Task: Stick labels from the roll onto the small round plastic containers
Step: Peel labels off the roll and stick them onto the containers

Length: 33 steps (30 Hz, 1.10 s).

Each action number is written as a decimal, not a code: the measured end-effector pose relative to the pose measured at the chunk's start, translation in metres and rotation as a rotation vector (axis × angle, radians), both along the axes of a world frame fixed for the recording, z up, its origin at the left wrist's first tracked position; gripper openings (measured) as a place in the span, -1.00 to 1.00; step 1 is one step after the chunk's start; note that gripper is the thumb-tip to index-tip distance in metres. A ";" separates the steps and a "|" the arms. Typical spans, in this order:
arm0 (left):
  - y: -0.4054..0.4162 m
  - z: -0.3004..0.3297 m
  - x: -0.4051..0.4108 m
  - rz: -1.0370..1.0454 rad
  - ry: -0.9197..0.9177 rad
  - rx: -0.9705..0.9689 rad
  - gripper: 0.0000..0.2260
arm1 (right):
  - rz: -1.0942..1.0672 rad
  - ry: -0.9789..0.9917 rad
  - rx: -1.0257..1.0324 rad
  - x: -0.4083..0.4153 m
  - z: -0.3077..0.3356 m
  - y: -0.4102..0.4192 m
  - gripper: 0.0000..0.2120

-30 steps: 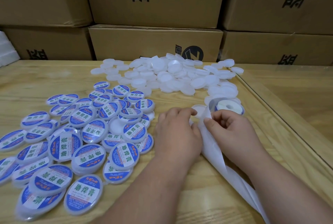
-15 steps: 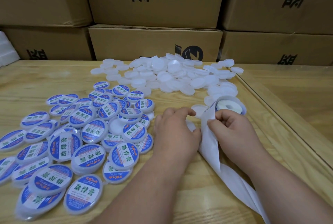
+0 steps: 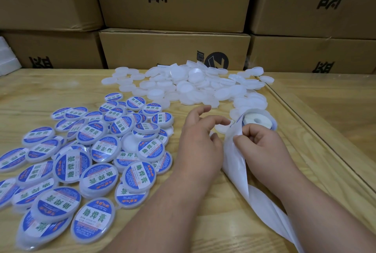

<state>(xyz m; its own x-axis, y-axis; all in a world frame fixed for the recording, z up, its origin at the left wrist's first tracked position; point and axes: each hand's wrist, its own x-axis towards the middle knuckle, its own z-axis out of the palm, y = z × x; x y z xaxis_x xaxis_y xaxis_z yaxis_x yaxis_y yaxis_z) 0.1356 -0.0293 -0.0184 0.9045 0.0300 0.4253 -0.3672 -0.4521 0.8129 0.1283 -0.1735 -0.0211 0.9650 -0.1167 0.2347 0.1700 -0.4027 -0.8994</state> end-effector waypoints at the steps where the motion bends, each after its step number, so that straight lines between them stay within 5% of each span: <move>1: 0.000 0.001 -0.001 -0.012 -0.038 -0.021 -0.45 | 0.001 0.003 0.000 0.000 0.000 0.000 -0.74; 6: -0.001 0.002 -0.004 -0.075 -0.110 -0.005 -0.51 | 0.007 0.009 -0.013 -0.001 0.001 0.000 -0.70; 17: -0.002 -0.005 -0.002 -0.159 0.101 0.135 -0.46 | 0.016 0.016 -0.021 -0.003 0.003 0.000 -0.79; 25: -0.001 -0.006 0.001 -0.133 0.062 -0.054 -0.57 | 0.100 0.032 0.101 -0.002 0.003 0.001 -0.95; 33: 0.000 -0.008 0.005 -0.160 0.219 -0.139 -0.72 | 0.292 0.080 0.238 -0.004 0.009 0.000 -0.61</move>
<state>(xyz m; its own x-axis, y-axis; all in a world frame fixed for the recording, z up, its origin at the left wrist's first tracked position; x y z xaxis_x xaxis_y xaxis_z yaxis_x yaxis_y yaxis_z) 0.1402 -0.0295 -0.0269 0.9723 -0.0757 0.2212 -0.2337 -0.2819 0.9305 0.1241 -0.1732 -0.0122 0.9798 0.1237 0.1568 0.1723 -0.1261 -0.9769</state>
